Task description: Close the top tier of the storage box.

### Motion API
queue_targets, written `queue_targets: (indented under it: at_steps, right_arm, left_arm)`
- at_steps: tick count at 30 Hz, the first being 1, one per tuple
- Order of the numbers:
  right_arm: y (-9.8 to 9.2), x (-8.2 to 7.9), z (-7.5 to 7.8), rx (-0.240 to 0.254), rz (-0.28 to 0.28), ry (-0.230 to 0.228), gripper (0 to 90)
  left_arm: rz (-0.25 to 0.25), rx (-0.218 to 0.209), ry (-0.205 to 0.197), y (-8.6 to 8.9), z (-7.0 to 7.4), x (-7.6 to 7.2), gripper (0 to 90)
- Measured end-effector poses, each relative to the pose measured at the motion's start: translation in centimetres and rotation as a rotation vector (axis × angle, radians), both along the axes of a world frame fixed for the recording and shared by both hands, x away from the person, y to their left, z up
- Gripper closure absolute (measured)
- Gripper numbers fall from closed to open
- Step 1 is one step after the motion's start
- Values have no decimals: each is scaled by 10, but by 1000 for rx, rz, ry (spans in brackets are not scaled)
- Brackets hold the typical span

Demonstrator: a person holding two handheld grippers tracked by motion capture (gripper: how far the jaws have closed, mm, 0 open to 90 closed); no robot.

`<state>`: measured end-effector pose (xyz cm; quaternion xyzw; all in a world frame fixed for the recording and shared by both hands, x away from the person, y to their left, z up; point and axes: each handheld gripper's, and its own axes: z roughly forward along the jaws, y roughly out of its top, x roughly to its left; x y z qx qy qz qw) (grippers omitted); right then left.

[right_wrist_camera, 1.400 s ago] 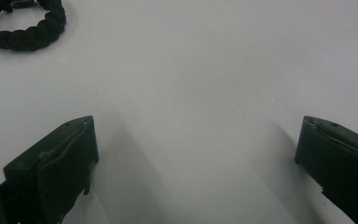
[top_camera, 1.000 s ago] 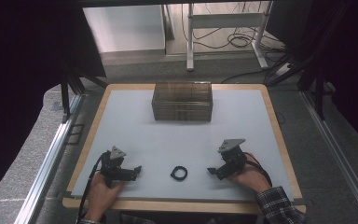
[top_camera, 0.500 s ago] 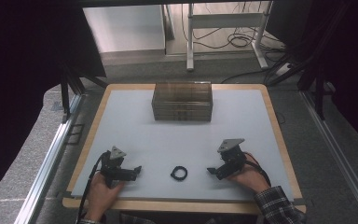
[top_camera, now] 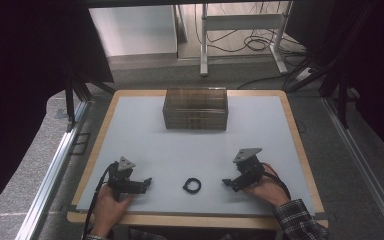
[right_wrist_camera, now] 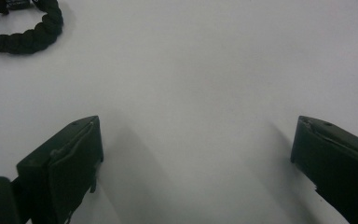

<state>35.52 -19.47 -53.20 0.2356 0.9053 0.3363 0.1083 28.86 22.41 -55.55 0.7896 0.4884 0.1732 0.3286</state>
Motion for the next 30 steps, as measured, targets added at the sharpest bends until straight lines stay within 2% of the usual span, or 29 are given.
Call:
queue_targets:
  at_steps: [5,8,17,30]
  right_arm:
    - [0,0,2,-7,4,7,53]
    - [0,-2,4,-19,29,-15,56]
    - [1,-2,7,-10,32,-12,66]
    - [2,-2,13,-14,3,-26,92]
  left_arm:
    - [0,0,0,0,0,0,0]
    - [0,0,0,0,0,0,0]
    - [0,0,0,0,0,0,0]
    - [0,0,0,0,0,0,0]
